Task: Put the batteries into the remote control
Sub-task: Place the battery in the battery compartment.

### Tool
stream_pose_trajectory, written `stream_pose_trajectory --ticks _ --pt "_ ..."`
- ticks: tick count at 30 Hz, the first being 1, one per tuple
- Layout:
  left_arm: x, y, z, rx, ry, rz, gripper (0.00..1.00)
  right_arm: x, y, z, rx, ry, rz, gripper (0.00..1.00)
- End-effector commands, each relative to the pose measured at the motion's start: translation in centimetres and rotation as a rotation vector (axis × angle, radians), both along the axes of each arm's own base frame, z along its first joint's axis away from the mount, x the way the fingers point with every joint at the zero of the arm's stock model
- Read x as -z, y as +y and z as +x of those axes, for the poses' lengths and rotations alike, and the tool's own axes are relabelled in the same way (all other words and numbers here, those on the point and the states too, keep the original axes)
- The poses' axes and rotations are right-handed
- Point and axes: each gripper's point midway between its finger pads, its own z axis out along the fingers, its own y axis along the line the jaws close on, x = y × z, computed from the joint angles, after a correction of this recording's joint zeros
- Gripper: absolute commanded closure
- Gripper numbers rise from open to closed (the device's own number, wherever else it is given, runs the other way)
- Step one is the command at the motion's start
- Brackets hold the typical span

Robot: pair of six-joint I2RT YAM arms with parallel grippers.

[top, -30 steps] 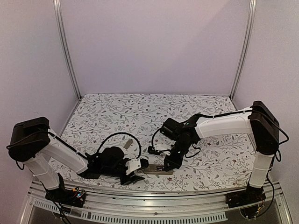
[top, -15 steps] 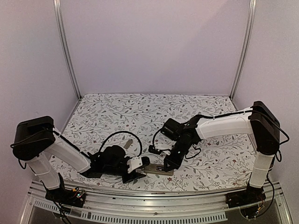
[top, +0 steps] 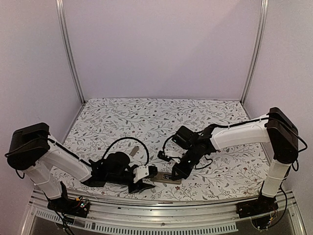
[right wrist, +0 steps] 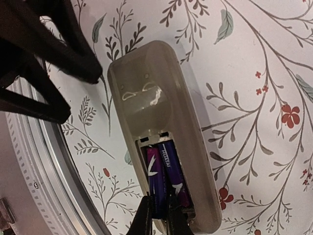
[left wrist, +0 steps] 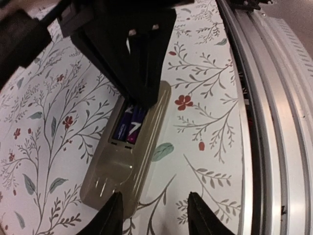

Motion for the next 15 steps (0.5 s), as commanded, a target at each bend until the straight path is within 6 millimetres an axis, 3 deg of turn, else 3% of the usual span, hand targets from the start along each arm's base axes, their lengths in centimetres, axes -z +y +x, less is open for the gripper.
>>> stream_pose_trajectory --ticks 1,5,8,15 --pt "-4.5 -2.5 -2.5 0.153 -0.086 -0.17 0.55 4.4 -0.3 0.5 0.038 -0.063 -0.061 1.0" --pt "-4.5 -4.9 -1.6 0.149 -0.148 -0.191 0.6 4.6 -0.6 0.7 0.041 -0.082 -0.064 1.0" --pt "-3.0 -6.4 -1.1 0.138 -0.185 -0.173 0.67 4.5 -0.4 0.8 0.037 -0.097 -0.047 1.0" --pt "-1.5 -6.3 -0.7 0.143 -0.251 -0.145 0.65 4.1 0.2 0.6 0.021 -0.105 0.014 1.0"
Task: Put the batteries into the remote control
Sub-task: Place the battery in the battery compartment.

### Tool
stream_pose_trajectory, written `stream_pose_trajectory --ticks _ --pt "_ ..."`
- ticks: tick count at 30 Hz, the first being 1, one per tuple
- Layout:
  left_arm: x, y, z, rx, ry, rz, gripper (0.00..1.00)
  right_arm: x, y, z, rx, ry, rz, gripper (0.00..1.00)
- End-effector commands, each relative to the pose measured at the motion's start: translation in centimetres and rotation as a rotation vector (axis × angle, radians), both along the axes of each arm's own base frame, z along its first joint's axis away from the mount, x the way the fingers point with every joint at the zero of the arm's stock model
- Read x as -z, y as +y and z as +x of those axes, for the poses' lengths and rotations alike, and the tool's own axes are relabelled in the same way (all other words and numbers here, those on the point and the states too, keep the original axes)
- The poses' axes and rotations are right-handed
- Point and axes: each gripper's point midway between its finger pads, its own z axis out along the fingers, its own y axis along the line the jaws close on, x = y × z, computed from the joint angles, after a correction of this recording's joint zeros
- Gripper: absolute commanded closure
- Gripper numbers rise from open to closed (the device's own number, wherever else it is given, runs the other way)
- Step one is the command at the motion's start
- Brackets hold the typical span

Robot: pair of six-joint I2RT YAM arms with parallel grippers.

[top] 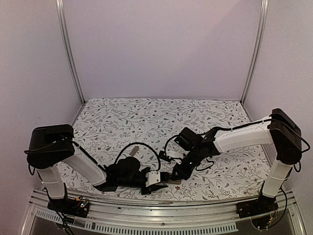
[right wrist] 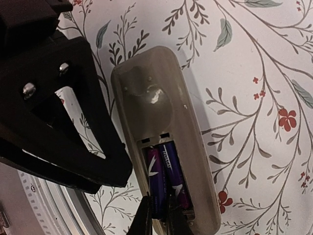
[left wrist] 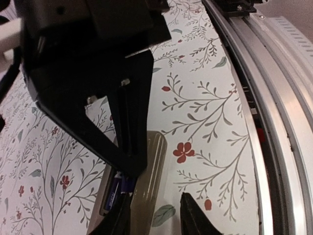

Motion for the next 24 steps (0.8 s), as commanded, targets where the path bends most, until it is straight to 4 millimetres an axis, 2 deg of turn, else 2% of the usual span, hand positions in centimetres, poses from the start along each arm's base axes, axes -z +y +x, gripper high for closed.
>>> stream_pose_trajectory --ticks 1,6,8,10,13,16,19,24 --pt "-0.7 -0.6 0.1 0.009 -0.067 -0.023 0.64 4.0 0.1 0.5 0.013 -0.068 -0.035 1.0" --pt "-0.1 -0.8 0.5 0.001 -0.093 -0.007 0.63 4.0 0.2 0.4 0.001 -0.071 -0.018 1.0" --pt "0.3 -1.4 0.8 0.002 -0.084 0.011 0.67 4.1 0.2 0.4 -0.001 -0.076 -0.02 1.0" --pt "1.0 -1.7 1.1 -0.012 -0.075 0.035 0.75 4.1 0.1 0.5 -0.003 -0.078 -0.016 1.0" --pt "0.9 -1.5 1.8 -0.052 -0.084 0.032 0.8 4.0 0.3 0.4 -0.01 -0.081 -0.001 1.0" --pt "1.3 -1.4 1.7 -0.046 -0.066 0.055 0.81 3.8 0.5 0.5 -0.015 -0.089 0.007 1.0" --pt "2.7 -1.0 1.6 -0.045 -0.041 0.121 0.82 3.8 0.4 0.6 -0.017 -0.093 0.009 1.0" --pt "2.9 -0.5 2.3 -0.092 0.032 0.15 0.83 3.6 0.3 0.6 -0.023 -0.098 0.013 1.0"
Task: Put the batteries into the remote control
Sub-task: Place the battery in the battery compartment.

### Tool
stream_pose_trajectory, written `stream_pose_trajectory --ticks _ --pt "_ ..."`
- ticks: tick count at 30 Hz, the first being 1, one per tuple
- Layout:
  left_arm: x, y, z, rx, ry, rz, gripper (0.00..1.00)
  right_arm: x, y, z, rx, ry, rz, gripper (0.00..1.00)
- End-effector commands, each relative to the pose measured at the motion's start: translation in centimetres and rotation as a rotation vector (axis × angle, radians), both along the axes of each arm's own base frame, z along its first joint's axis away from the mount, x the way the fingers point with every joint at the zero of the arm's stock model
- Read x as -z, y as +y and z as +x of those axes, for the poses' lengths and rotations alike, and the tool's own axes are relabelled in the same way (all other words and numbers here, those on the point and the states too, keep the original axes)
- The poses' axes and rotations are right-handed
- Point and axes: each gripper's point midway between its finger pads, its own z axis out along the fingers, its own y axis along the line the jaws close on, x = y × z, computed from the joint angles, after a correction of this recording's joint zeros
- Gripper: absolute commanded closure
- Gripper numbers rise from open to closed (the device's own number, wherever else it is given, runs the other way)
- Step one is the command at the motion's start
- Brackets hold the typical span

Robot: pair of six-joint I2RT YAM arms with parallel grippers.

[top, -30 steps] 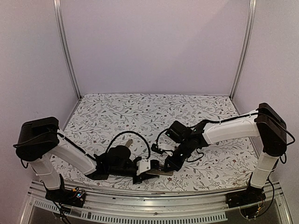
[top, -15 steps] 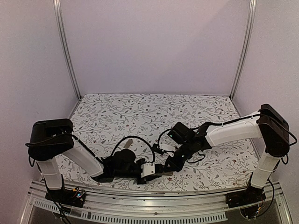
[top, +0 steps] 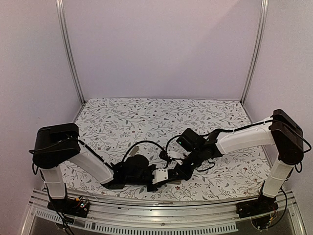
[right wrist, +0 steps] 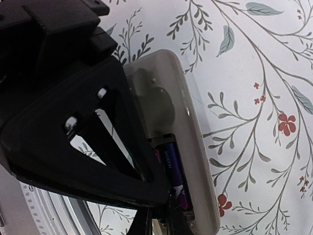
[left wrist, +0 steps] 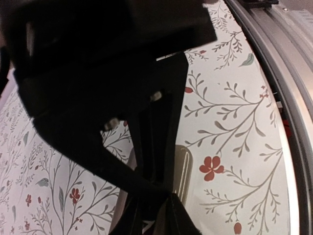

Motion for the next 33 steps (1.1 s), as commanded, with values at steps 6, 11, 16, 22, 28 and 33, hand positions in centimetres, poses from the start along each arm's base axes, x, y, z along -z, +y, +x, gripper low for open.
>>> stream_pose_trajectory --ticks 6,11,16,22,28,33 --pt "1.8 1.6 -0.6 -0.027 0.197 0.072 0.83 3.8 -0.2 0.7 0.003 -0.073 -0.044 1.0" --pt "0.0 2.6 -2.1 0.049 0.207 0.001 0.68 3.7 -0.5 0.9 0.011 -0.081 -0.045 1.0" --pt "0.4 2.2 -0.6 -0.004 0.209 0.018 0.71 3.7 -0.4 1.0 0.011 -0.082 -0.043 1.0" --pt "0.6 1.0 0.8 -0.047 0.187 0.029 0.79 3.7 -0.3 1.0 0.011 -0.083 -0.041 1.0" --pt "1.2 1.0 1.3 -0.056 0.171 0.056 1.0 3.6 -0.2 1.0 0.008 -0.083 -0.035 1.0" --pt "2.2 1.7 0.4 -0.021 0.197 0.11 1.0 3.4 -0.1 1.3 0.013 -0.092 -0.032 1.0"
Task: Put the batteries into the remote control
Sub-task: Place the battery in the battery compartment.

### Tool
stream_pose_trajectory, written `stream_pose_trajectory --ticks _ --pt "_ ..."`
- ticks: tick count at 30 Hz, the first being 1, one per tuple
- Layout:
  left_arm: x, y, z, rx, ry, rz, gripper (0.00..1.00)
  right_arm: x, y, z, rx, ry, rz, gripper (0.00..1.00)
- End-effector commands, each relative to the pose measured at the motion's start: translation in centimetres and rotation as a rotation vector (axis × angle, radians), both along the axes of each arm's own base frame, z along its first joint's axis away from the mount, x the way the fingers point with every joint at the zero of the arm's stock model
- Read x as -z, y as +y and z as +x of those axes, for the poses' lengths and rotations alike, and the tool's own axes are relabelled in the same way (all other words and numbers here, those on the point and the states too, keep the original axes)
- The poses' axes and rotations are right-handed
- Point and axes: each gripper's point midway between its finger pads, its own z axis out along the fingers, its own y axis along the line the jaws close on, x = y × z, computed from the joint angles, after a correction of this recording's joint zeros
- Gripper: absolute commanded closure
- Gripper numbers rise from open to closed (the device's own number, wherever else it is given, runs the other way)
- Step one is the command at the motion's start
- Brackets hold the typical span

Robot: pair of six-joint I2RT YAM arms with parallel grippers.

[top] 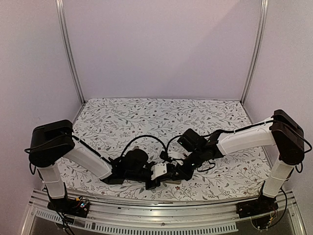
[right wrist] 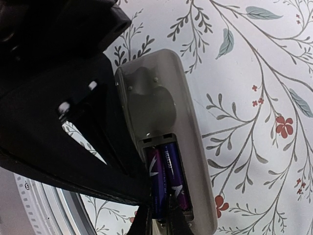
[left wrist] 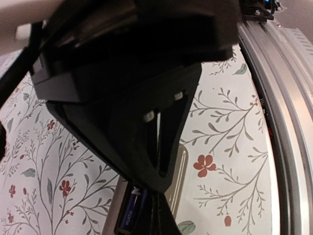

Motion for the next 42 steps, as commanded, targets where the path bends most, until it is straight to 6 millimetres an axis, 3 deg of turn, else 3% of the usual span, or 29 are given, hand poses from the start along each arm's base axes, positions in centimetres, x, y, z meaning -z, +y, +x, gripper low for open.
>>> stream_pose_trajectory --ticks 1,7,12,18,42 --pt "2.8 1.3 -0.1 0.001 0.031 0.114 1.0 3.4 0.0 1.1 0.027 -0.066 -0.049 1.0" --pt "4.7 2.0 0.6 -0.042 0.033 0.186 1.0 2.8 0.5 1.3 0.021 -0.068 -0.029 0.92" --pt "5.9 3.8 0.2 -0.063 0.062 0.23 1.0 0.8 1.4 1.0 -0.002 -0.063 0.028 0.84" --pt "6.6 4.4 0.0 -0.072 0.08 0.246 1.0 0.0 1.7 1.2 -0.008 -0.076 0.047 0.83" --pt "6.7 4.9 -0.4 -0.061 0.099 0.245 1.0 -2.8 0.2 1.6 0.028 -0.108 0.053 0.77"
